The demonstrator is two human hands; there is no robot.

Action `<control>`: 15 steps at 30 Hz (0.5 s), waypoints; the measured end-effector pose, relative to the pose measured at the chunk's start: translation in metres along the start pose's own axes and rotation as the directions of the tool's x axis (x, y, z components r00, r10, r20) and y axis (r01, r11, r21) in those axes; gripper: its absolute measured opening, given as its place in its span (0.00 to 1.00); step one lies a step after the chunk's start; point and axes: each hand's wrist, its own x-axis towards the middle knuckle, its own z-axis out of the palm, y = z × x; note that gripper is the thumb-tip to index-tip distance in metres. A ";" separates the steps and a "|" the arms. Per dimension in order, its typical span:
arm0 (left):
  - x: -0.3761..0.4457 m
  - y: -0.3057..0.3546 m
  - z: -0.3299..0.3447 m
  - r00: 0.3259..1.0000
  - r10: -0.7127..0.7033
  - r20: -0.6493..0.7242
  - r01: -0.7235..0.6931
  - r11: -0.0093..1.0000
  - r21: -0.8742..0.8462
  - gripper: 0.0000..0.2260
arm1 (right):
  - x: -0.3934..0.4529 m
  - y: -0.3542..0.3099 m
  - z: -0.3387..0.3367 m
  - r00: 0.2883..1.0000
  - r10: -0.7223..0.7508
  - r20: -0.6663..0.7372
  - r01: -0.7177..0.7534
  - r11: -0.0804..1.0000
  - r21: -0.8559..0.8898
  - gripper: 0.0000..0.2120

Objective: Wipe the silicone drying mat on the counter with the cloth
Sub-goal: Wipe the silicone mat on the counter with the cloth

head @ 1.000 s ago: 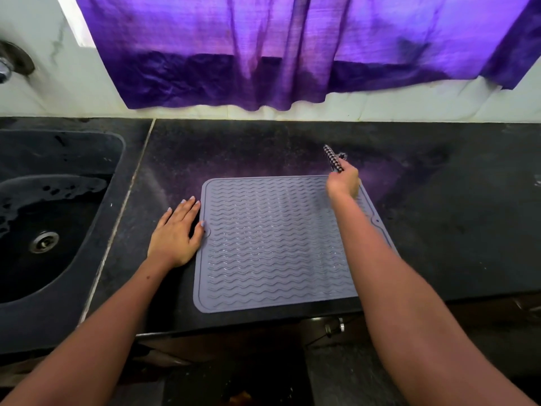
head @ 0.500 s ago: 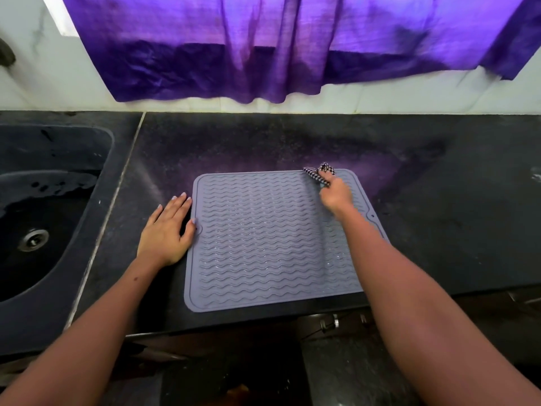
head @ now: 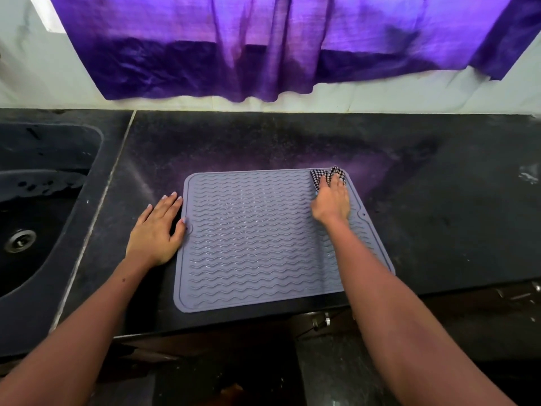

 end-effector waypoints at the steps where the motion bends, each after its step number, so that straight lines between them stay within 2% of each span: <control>1: 0.000 -0.001 0.001 1.000 0.001 0.002 -0.001 1.000 0.001 0.35 | 0.002 0.002 -0.005 1.000 -0.020 0.018 0.020 1.000 0.005 0.30; 2: 0.000 -0.001 0.001 1.000 0.001 0.005 -0.001 1.000 0.006 0.35 | 0.004 0.005 -0.010 0.998 -0.041 0.037 0.040 0.999 0.028 0.28; 4: 0.001 0.000 0.001 1.000 0.000 0.006 0.000 1.000 0.004 0.35 | 0.011 0.015 -0.023 0.999 -0.006 0.054 -0.009 0.961 0.275 0.23; 5: 0.000 -0.001 0.000 1.000 0.000 0.007 0.000 1.000 0.001 0.35 | 0.011 0.019 -0.030 0.997 0.049 0.055 -0.069 0.882 0.467 0.22; 7: 0.000 0.000 -0.001 1.000 0.000 0.008 0.000 1.000 -0.003 0.35 | 0.009 0.020 -0.045 0.979 0.195 0.055 -0.155 0.547 0.823 0.18; 8: 0.000 0.000 -0.001 1.000 0.000 0.006 0.001 1.000 -0.004 0.35 | 0.009 0.023 -0.049 0.956 0.291 0.035 -0.174 0.463 0.869 0.17; 9: 0.000 0.000 -0.002 1.000 0.001 0.005 -0.001 1.000 -0.003 0.35 | 0.007 0.026 -0.053 0.922 0.386 -0.006 -0.191 0.468 0.863 0.17; 10: 0.000 0.000 -0.002 1.000 0.002 0.006 -0.002 1.000 -0.002 0.35 | 0.002 0.028 -0.056 0.902 0.429 -0.056 -0.200 0.528 0.825 0.18; 11: 0.000 0.000 -0.001 1.000 0.001 0.006 -0.001 1.000 0.000 0.35 | -0.005 0.032 -0.057 0.901 0.414 -0.131 -0.193 0.651 0.734 0.19; 12: 0.000 0.000 -0.001 1.000 0.000 0.004 0.000 1.000 0.001 0.35 | -0.015 0.033 -0.055 0.919 0.346 -0.189 -0.175 0.788 0.590 0.21; 13: 0.000 -0.001 -0.001 1.000 0.001 0.004 -0.001 1.000 0.004 0.35 | -0.027 0.033 -0.048 0.947 0.268 -0.176 -0.160 0.872 0.463 0.23; 15: 0.000 -0.001 0.000 1.000 0.004 0.009 -0.004 1.000 0.007 0.35 | -0.045 0.031 -0.023 0.986 0.134 -0.098 -0.105 0.961 0.254 0.26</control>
